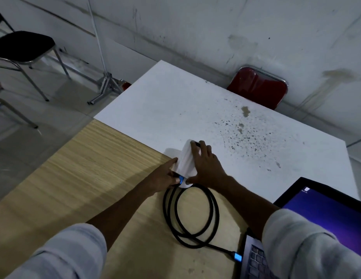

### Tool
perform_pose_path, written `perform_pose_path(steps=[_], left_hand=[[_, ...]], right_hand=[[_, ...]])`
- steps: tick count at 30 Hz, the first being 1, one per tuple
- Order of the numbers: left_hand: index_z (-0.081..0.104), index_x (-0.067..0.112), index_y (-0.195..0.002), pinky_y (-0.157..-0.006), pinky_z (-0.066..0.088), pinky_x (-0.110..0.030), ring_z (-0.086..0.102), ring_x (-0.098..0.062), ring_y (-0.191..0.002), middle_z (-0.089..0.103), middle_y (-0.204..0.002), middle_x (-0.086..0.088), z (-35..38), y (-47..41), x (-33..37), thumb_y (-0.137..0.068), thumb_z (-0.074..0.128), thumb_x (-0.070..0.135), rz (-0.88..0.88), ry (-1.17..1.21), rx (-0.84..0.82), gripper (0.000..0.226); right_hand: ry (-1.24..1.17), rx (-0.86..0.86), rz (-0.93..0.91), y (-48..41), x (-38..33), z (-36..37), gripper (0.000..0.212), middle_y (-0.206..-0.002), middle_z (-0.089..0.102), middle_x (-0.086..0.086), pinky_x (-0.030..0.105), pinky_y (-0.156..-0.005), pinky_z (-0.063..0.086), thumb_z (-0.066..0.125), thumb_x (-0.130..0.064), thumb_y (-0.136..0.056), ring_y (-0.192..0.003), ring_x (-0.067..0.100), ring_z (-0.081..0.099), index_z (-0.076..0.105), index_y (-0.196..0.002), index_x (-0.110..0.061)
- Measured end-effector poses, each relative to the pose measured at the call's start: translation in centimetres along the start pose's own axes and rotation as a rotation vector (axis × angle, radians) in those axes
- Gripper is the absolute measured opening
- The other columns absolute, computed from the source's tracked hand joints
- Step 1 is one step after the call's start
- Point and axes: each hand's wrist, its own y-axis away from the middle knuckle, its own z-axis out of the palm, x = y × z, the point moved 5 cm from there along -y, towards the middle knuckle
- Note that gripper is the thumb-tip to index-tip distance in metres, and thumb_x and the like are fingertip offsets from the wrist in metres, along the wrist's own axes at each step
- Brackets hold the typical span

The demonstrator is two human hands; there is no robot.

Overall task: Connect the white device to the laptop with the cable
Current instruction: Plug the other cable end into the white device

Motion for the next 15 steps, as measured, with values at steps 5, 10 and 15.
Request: perform_pose_path(steps=[5,10,15], left_hand=[[0.023,0.029,-0.152,-0.070,0.055,-0.023,0.063,-0.017,-0.089,0.061,-0.116,-0.019,0.3,0.0,-0.4,-0.087,0.067,0.003,0.026,-0.027,0.031,0.082],[0.029,0.032,-0.149,-0.081,0.058,-0.032,0.066,-0.018,-0.091,0.065,-0.114,-0.015,-0.2,-0.4,0.5,-0.085,0.070,0.007,0.062,0.072,0.039,0.080],[0.027,0.031,-0.149,-0.086,0.058,-0.035,0.064,-0.023,-0.103,0.061,-0.115,-0.010,-0.4,-2.2,2.0,-0.088,0.066,0.004,0.084,0.067,0.081,0.078]], right_hand=[[-0.010,0.072,0.016,1.0,-0.5,0.5,0.136,-0.152,0.018,0.026,0.050,-0.094,0.048,0.085,-0.055,-0.052,-0.133,0.044,0.027,0.003,-0.150,-0.007],[-0.030,0.098,-0.005,-0.2,0.4,-1.3,0.130,-0.149,0.023,0.025,0.051,-0.085,0.052,0.080,-0.059,-0.054,-0.128,0.042,0.034,0.009,-0.149,-0.007],[-0.007,0.115,0.008,-2.2,1.3,-2.0,0.133,-0.151,0.022,0.026,0.052,-0.091,0.049,0.082,-0.059,-0.053,-0.133,0.043,0.030,0.007,-0.150,-0.007]])
